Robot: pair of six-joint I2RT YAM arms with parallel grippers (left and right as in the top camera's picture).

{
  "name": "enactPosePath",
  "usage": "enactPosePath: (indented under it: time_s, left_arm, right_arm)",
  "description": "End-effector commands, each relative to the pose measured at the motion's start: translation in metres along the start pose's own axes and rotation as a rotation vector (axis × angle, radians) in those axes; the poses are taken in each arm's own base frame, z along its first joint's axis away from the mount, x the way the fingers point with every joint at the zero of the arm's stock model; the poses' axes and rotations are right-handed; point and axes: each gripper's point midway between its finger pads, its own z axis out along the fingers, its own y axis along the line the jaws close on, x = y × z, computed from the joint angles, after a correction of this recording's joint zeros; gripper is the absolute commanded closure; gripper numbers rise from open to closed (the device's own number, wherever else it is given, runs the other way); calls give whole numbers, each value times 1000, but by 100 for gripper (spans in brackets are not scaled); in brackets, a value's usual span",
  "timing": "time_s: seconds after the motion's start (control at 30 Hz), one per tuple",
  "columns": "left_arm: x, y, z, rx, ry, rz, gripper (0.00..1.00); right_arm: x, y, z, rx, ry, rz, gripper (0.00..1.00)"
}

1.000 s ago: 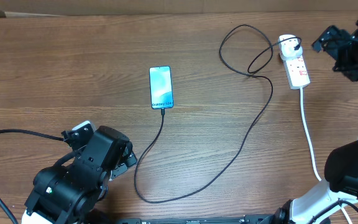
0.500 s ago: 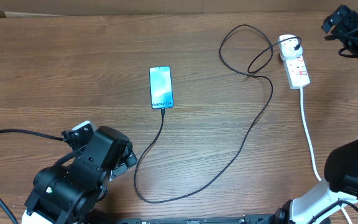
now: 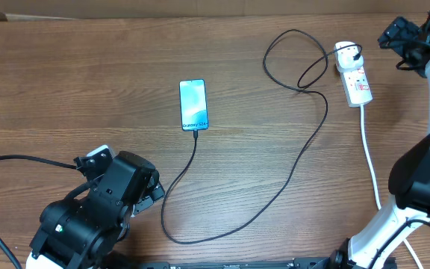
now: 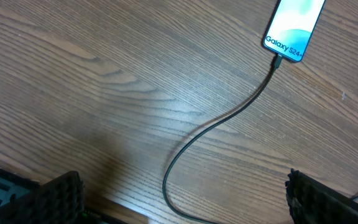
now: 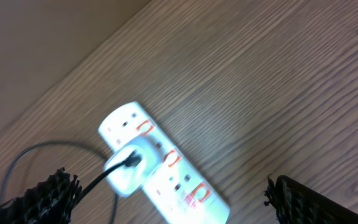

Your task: Plug charger to phone and switch on socket

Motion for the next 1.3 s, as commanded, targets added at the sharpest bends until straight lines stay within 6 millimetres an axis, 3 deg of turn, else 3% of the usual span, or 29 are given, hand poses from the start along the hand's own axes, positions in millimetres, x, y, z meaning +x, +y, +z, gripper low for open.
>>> enactPosePath:
  time_s: [0.0,0.43,0.73,1.27]
  left_arm:
    - [-1,2,1,-11,-16,-16,1]
    - [-2,2,1,-11,-16,-16,0]
    - [-2,2,1,-11,-16,-16,1]
    - [-2,2,1,-11,-16,-16,1]
  right_arm:
    - [2,-18,21,101,-9,-6,0]
    - [32,-31,76,151,79,-14,0]
    - [55,-40,99,180,150,-20,0]
    - [68,-45,106,194,195,-23,0]
